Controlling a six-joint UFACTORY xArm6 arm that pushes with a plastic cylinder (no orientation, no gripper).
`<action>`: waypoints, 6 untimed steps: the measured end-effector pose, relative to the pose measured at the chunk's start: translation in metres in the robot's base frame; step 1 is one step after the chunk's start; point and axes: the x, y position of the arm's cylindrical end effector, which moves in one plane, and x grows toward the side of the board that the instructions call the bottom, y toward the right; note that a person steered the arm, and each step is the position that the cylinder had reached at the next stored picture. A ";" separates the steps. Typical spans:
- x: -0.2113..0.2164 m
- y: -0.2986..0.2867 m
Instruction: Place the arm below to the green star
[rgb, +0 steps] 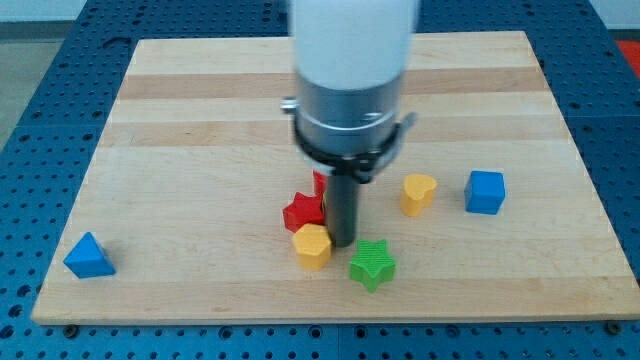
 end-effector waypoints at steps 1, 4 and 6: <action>-0.007 0.012; 0.008 0.189; 0.065 0.103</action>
